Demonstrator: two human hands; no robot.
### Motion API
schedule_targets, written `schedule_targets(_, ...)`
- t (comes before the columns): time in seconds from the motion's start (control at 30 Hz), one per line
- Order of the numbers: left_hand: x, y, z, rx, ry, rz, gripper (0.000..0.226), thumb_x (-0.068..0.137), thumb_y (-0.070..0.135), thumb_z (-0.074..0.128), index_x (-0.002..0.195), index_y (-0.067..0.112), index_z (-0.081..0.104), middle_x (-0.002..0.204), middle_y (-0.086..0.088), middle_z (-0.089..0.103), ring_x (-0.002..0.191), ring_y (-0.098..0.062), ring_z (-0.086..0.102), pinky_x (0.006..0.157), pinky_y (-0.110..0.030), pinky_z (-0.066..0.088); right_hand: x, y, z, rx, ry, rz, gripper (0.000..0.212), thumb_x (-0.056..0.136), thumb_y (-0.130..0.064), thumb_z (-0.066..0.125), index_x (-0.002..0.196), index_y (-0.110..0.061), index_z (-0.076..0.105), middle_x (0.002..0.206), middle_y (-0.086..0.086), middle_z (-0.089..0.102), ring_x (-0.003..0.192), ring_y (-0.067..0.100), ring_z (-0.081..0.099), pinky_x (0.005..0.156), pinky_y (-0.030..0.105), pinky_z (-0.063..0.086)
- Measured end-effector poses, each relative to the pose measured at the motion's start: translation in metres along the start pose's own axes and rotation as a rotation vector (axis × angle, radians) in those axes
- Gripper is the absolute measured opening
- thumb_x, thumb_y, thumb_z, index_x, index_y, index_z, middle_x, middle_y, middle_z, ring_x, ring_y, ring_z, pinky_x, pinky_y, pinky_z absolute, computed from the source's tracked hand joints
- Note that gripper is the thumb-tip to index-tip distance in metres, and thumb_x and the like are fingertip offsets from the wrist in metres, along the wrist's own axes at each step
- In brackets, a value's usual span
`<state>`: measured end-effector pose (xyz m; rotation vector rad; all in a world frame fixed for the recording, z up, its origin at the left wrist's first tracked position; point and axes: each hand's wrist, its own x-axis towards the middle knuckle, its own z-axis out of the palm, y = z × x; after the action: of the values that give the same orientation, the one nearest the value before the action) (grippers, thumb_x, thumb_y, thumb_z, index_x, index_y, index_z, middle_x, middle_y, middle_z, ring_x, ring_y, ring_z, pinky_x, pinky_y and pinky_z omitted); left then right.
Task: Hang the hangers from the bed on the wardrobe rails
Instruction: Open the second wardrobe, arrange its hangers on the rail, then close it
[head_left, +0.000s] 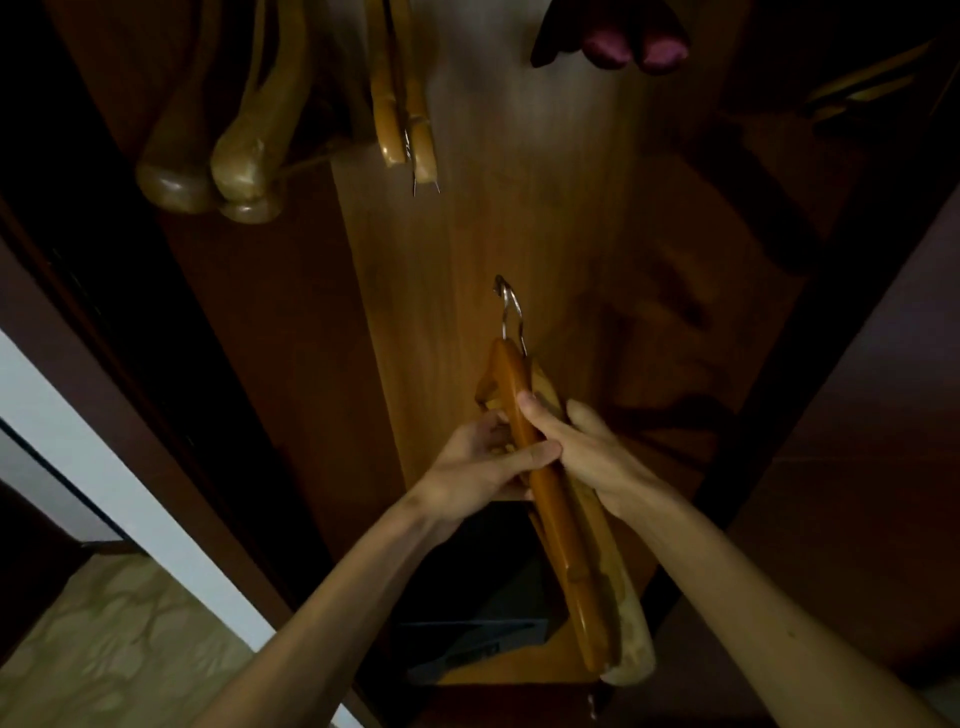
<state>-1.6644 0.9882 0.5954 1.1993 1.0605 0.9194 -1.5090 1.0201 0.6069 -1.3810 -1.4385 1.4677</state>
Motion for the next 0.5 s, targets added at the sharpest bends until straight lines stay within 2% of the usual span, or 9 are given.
schedule_targets(0.07,-0.005,0.005,0.000,0.034,0.031,-0.011,0.037,0.092,0.019,0.071,0.125,0.007,0.060,0.112,-0.008,0.074,0.099,-0.021,0.074,0.079,-0.030,0.060,-0.003,0.003,-0.004,-0.029,-0.042,-0.041,0.033,0.094,-0.050,0.061,0.117,-0.027,0.064,0.109,-0.004,0.071,0.090,0.010,0.071,0.077,0.034,0.061)
schedule_targets(0.1,-0.007,0.007,-0.001,0.057,0.057,-0.016,0.031,0.092,0.019,0.070,0.121,0.007,0.063,0.105,-0.002,0.076,0.095,-0.016,0.074,0.075,-0.027,0.060,-0.004,0.005,-0.006,-0.060,-0.036,-0.057,0.029,0.095,-0.048,0.061,0.114,-0.027,0.065,0.102,-0.005,0.072,0.085,0.007,0.070,0.077,0.031,0.058)
schedule_targets(0.13,-0.009,0.011,-0.001,0.079,0.091,-0.025,0.026,0.092,0.020,0.069,0.115,0.008,0.065,0.096,0.003,0.076,0.091,-0.012,0.074,0.073,-0.026,0.060,-0.006,0.004,-0.008,-0.085,-0.012,-0.058,0.025,0.095,-0.047,0.060,0.110,-0.027,0.066,0.092,-0.004,0.070,0.074,0.006,0.067,0.071,0.027,0.056)
schedule_targets(0.17,-0.010,0.015,-0.002,0.095,0.134,-0.043,0.023,0.091,0.022,0.070,0.109,0.010,0.066,0.088,0.005,0.075,0.089,-0.013,0.073,0.075,-0.031,0.061,-0.008,0.000,-0.011,-0.118,0.022,-0.048,0.023,0.095,-0.048,0.060,0.104,-0.027,0.064,0.082,-0.002,0.067,0.064,0.007,0.062,0.064,0.026,0.053)
schedule_targets(0.23,-0.009,0.028,-0.002,0.103,0.214,-0.089,0.022,0.087,0.028,0.071,0.105,0.016,0.067,0.087,0.000,0.071,0.090,-0.020,0.068,0.092,-0.045,0.058,-0.010,-0.011,-0.018,-0.192,0.088,-0.052,0.028,0.094,-0.052,0.059,0.095,-0.024,0.062,0.074,-0.002,0.063,0.058,0.010,0.059,0.061,0.029,0.050)
schedule_targets(0.33,-0.004,0.060,0.004,0.048,0.246,-0.080,0.017,0.090,0.030,0.068,0.103,0.018,0.067,0.082,0.000,0.073,0.085,-0.015,0.066,0.098,-0.045,0.053,-0.013,-0.040,-0.029,-0.303,0.140,-0.126,0.035,0.094,-0.058,0.055,0.092,-0.023,0.060,0.083,-0.002,0.064,0.075,0.014,0.063,0.069,0.031,0.047)
schedule_targets(0.43,0.003,0.102,0.012,0.032,0.241,-0.016,0.025,0.094,0.035,0.065,0.108,0.014,0.067,0.077,0.002,0.073,0.069,-0.006,0.068,0.078,-0.033,0.055,-0.016,-0.082,-0.036,-0.421,0.233,-0.208,0.048,0.093,-0.063,0.050,0.114,-0.020,0.060,0.103,0.000,0.064,0.096,0.019,0.062,0.083,0.037,0.048)
schedule_targets(0.5,0.010,0.131,0.014,0.034,0.259,0.038,0.039,0.094,0.035,0.066,0.121,0.008,0.062,0.078,0.000,0.073,0.060,-0.002,0.068,0.064,-0.024,0.053,-0.021,-0.112,-0.039,-0.460,0.289,-0.283,0.046,0.095,-0.062,0.048,0.118,-0.022,0.056,0.101,-0.005,0.058,0.091,0.014,0.056,0.078,0.032,0.044)
